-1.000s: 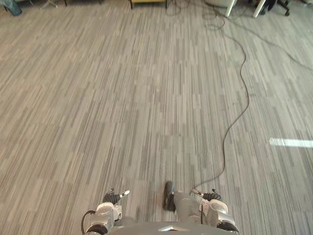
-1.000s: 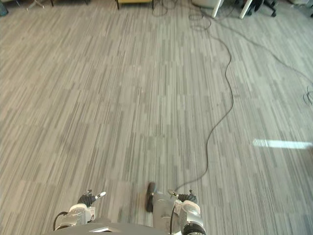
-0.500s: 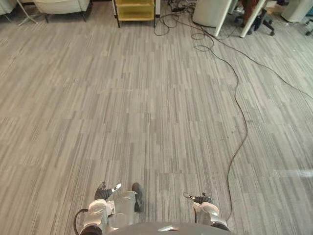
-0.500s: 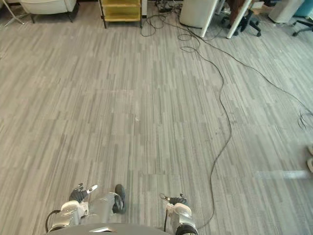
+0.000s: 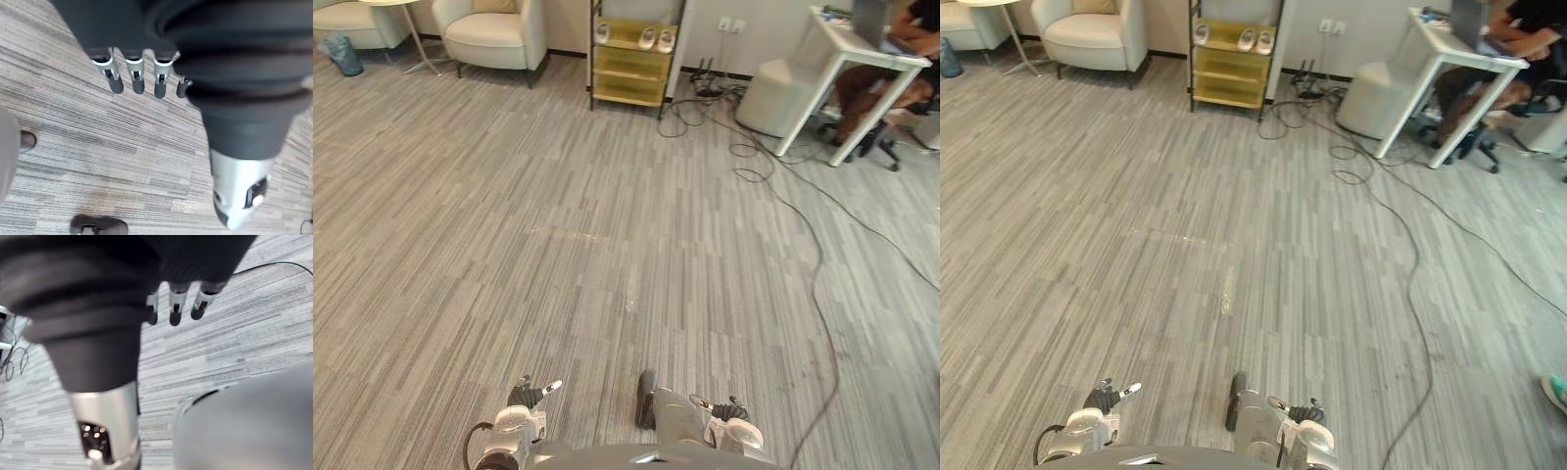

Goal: Pick up cushions and gather them together orderly.

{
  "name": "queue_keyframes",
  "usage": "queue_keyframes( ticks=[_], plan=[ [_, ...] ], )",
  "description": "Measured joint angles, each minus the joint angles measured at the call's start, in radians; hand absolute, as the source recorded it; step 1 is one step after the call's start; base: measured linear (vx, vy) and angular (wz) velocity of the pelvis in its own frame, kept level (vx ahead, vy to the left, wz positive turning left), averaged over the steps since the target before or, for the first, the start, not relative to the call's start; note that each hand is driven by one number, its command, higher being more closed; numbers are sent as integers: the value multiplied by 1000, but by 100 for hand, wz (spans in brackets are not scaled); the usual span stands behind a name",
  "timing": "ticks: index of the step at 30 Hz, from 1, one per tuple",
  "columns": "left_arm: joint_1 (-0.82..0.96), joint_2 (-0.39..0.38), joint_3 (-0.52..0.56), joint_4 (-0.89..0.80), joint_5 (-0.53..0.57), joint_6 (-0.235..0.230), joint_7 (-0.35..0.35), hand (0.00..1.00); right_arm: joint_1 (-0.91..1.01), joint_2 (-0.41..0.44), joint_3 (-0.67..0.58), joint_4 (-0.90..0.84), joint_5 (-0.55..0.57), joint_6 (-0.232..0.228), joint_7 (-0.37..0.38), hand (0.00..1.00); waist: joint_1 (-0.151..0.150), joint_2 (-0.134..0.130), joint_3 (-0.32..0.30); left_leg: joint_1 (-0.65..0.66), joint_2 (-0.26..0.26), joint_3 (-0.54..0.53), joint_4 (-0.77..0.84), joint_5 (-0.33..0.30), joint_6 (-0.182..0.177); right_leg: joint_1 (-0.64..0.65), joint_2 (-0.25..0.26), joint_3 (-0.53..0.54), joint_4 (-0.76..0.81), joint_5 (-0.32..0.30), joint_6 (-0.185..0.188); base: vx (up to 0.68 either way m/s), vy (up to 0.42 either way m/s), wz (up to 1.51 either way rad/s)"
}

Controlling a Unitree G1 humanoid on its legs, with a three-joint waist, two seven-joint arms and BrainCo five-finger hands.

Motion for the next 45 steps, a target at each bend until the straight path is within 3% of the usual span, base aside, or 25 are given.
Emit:
queue_keyframes(
  ticks=[2,4,5,7,8,9,13,16,17,19,21,23,26,27,28,29,31,34,35,37,40,42,43,44,45],
  plan=[
    [9,2,-12,-22,-4,-7,0,0,1,3,18,1,1,0,0,0,5,-4,-3,-81,9,55,-56,-12,19,78,-2,3,-85,5,8,426,-43,-7],
    [9,4,-16,-31,-20,-12,1,0,-3,8,13,14,1,4,0,0,21,-5,-2,-141,8,113,-257,-23,35,147,-6,15,-160,17,27,393,51,-19],
    [8,11,-20,-31,-22,-14,0,0,-8,10,3,30,1,6,-1,0,32,-14,3,-143,-19,137,-491,-12,27,185,-26,20,-197,18,36,433,129,-22],
    [8,14,-27,-32,-25,-19,1,0,-7,14,-14,29,1,7,-1,0,36,-24,5,-131,-63,135,-751,73,26,221,-56,29,-221,0,67,516,241,-23],
    [11,14,-30,-29,-31,-19,1,0,0,14,-13,29,1,8,-4,0,40,-28,6,-119,-87,129,-830,204,27,255,-75,38,-235,-20,98,452,256,-22],
    [9,24,-37,-29,-34,-19,0,0,3,19,-6,30,1,9,-6,0,43,-49,4,-100,-121,136,-837,231,60,272,-98,51,-241,-25,104,372,209,-11],
    [2,58,-58,-26,-43,-19,-6,0,15,59,-7,30,0,8,-2,0,48,-90,-7,-116,-152,139,-686,85,108,283,-152,103,-198,12,93,465,280,6],
    [2,66,-86,-10,-42,-18,-10,0,20,57,-11,29,-1,4,4,0,45,-98,-15,-71,-169,154,-624,-25,123,159,-191,152,160,-8,139,348,212,-7],
    [-2,78,-101,1,-38,-17,-17,0,18,56,-8,20,-1,-2,4,0,31,-101,-16,-50,-175,158,-606,-56,131,45,-205,186,410,19,180,371,149,8],
    [-8,89,-109,17,-38,-7,-18,0,12,50,-3,7,-1,-6,5,0,17,-109,-4,19,-196,158,-617,-83,134,-89,-214,189,691,2,177,400,107,11],
    [-14,90,-113,18,-38,-2,-18,0,15,45,-3,-10,-1,-7,4,0,11,-109,2,99,-198,160,-652,-102,133,-166,-211,129,779,-38,152,300,13,4],
    [-14,88,-116,18,-38,2,-18,0,13,44,6,-15,-1,-14,4,0,-1,-111,4,173,-197,161,-706,-115,120,-242,-211,17,722,-79,118,309,-49,1],
    [-19,79,-117,19,-38,3,-19,0,0,34,5,-12,-1,-17,3,0,-6,-109,7,264,-192,188,-793,-115,97,-294,-200,-145,388,-76,64,325,-99,-16],
    [-20,78,-120,22,-38,2,-18,0,0,34,5,-10,-1,-15,3,0,-7,-109,8,280,-192,192,-813,-117,81,-296,-181,-163,272,-42,53,363,-138,-6],
    [-21,80,-124,29,-36,2,-19,0,4,35,3,-9,-1,-12,2,0,-10,-113,6,302,-198,180,-838,-124,60,-288,-154,-147,150,46,32,488,-200,8],
    [-24,75,-123,35,-32,2,-17,0,20,31,-16,-9,2,-11,3,0,-13,-113,4,331,-195,161,-855,-137,38,-281,-139,-123,152,113,-13,435,-181,14],
    [-21,50,-124,48,-15,2,-19,0,16,4,-35,-10,3,-14,1,0,-19,-56,0,331,-161,134,-822,-128,23,-265,-114,-146,165,52,-14,427,-195,20],
    [-34,29,-115,41,-2,2,-21,0,13,-6,-32,-12,19,-18,0,0,-24,-14,16,136,-54,36,-363,-80,-11,-190,-77,-187,150,-4,-26,393,-216,26],
    [-30,29,-114,28,1,1,-22,0,13,-9,-30,-9,20,-17,-2,0,-18,-9,19,82,-18,14,-210,-77,-15,-147,-56,-189,140,-19,-32,273,-84,-19],
    [-23,32,-116,8,1,1,-22,0,14,-7,-10,-5,24,-17,-3,0,-9,-17,25,25,14,14,-97,-83,-3,-77,-34,-177,119,-42,-37,297,-78,-36],
    [-23,31,-126,-11,2,0,-21,0,11,-2,-2,-7,28,-14,-3,0,-1,-17,24,-43,4,14,-222,-96,18,-27,-22,-118,75,-45,-21,246,3,-61],
    [-25,29,-134,-13,14,-2,-21,0,7,0,-3,-6,27,-9,-4,0,7,-20,25,-43,-49,-57,-498,-93,15,-24,-22,-47,58,-36,2,220,153,-91],
    [-25,28,-136,-12,20,-3,-21,0,6,0,-3,-6,27,-6,-5,0,7,-19,25,-35,-69,-100,-591,-72,13,-27,-22,-22,56,-34,13,231,245,-90],
    [-26,28,-138,-10,24,-4,-21,0,2,-2,-3,-5,24,-3,-9,0,5,-18,24,-23,-92,-144,-671,26,-2,-28,-20,7,57,-34,35,194,216,-81],
    [-29,32,-142,-2,29,-7,-21,0,2,6,-3,0,21,2,-11,0,5,-29,17,-2,-108,-130,-688,32,-14,-21,-24,40,40,-22,58,152,157,-58]
  ],
)
